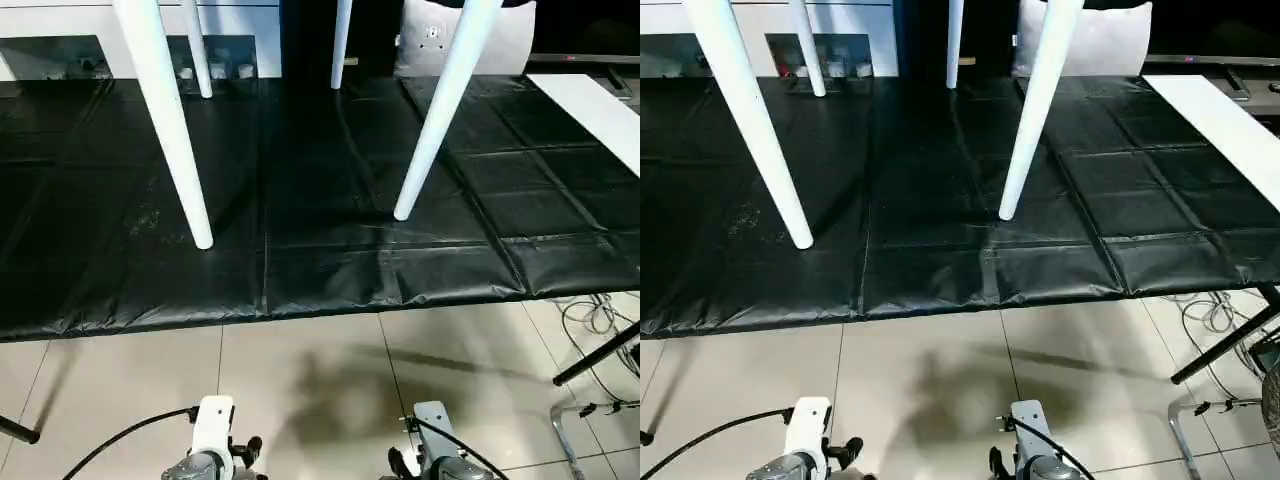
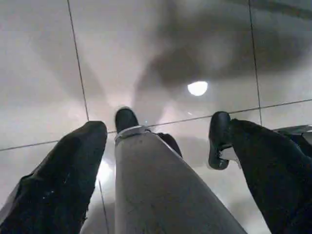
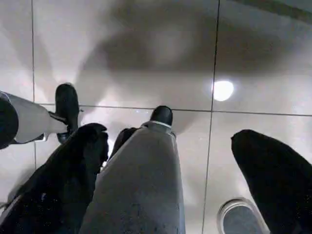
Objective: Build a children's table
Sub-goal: Flip table
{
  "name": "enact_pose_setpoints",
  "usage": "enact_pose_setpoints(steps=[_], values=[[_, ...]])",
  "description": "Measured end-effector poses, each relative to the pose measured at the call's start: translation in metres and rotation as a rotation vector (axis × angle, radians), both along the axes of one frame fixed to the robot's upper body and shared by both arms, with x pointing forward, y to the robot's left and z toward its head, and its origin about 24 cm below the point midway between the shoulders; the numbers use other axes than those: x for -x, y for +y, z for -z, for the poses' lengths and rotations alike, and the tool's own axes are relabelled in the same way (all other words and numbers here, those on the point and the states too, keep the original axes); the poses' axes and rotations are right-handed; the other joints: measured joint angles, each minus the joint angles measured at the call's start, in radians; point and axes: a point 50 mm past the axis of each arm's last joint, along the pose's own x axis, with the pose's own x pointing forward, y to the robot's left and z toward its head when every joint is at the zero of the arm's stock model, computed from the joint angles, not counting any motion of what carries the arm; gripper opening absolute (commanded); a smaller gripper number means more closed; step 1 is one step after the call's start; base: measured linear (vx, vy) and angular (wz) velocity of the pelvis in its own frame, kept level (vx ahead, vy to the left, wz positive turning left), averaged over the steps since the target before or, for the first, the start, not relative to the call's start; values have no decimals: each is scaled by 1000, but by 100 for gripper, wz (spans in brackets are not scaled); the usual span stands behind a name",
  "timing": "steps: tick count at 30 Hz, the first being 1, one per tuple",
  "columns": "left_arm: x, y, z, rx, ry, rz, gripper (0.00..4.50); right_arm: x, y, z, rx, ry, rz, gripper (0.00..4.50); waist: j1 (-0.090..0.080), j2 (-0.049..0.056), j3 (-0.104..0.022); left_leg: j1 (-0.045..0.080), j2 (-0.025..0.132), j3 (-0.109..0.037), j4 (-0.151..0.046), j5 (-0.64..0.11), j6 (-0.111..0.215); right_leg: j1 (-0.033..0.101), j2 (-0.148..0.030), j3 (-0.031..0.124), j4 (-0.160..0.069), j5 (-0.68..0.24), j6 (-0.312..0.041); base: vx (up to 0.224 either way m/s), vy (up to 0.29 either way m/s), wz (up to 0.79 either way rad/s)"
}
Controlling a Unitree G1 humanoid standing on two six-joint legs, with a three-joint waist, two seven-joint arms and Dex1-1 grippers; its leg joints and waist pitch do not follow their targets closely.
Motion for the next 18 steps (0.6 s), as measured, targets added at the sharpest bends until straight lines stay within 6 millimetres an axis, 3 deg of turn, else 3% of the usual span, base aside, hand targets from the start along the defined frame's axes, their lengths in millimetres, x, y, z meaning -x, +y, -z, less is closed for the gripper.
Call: enact_pose_setpoints(steps=[18], values=[[0,0,0,0,0,0,442,0,0,0,0,0,0,450,0,-2,1,0,0,8,-5,0,0,-7,1,8,0,0,0,0,0,0]])
